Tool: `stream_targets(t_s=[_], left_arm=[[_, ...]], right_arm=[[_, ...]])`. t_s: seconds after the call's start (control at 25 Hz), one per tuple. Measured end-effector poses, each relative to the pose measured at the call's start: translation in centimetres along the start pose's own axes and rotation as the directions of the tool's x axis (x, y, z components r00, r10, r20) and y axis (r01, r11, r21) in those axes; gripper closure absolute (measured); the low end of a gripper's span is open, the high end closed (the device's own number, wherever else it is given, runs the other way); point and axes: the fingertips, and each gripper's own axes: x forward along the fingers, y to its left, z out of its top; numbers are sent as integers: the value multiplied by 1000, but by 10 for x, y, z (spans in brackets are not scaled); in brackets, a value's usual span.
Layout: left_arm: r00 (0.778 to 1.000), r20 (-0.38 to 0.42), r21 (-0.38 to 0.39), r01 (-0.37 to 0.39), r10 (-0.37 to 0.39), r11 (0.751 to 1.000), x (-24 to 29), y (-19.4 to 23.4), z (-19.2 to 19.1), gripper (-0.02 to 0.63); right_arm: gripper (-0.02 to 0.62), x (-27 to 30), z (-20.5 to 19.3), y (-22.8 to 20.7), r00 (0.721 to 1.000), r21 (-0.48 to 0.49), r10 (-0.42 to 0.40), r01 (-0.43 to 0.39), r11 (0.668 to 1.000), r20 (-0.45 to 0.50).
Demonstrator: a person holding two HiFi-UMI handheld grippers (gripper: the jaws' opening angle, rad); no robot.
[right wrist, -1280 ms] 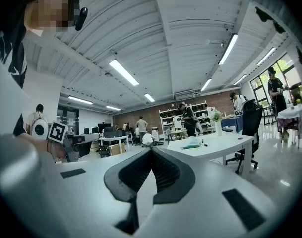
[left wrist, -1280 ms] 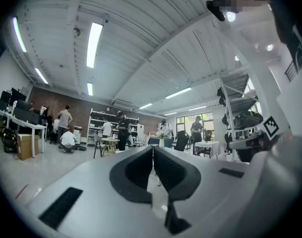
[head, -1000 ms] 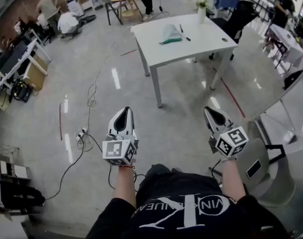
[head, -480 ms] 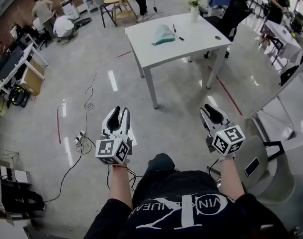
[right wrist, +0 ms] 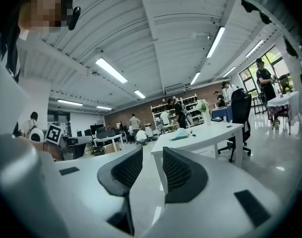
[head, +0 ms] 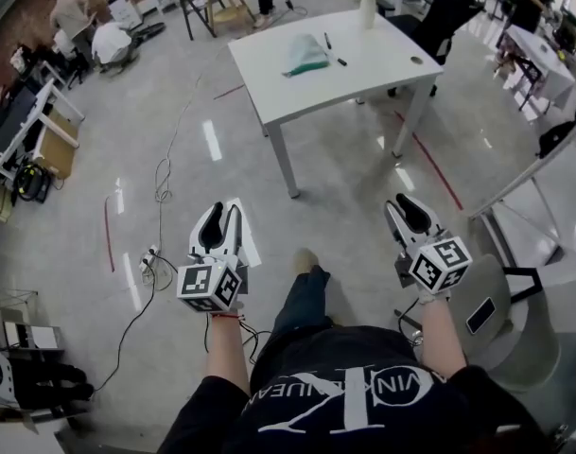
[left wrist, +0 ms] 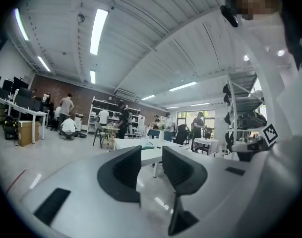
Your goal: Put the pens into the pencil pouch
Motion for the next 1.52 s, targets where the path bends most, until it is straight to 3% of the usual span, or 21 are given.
stream_targets(t_s=[0.44,0.72,1.16,1.52], left_arm=[[997,-43,-57,59,-61,997,121,32,-11,489],[986,-89,-68,134,-140,989,197,45,-18,488],[974,-79,-84,208,-214,975,300,82,-7,489],[972,-49,-60,225,-228,972,345,119,10,488]], right_arm=[[476,81,19,-53,999,14,-24,25,1000,-39],[476,132,18,-82,994,48,-71,75,996,-79],[476,211,38,-114,990,41,-120,123,992,-75],[476,266,51,-116,993,26,-110,112,993,-52]])
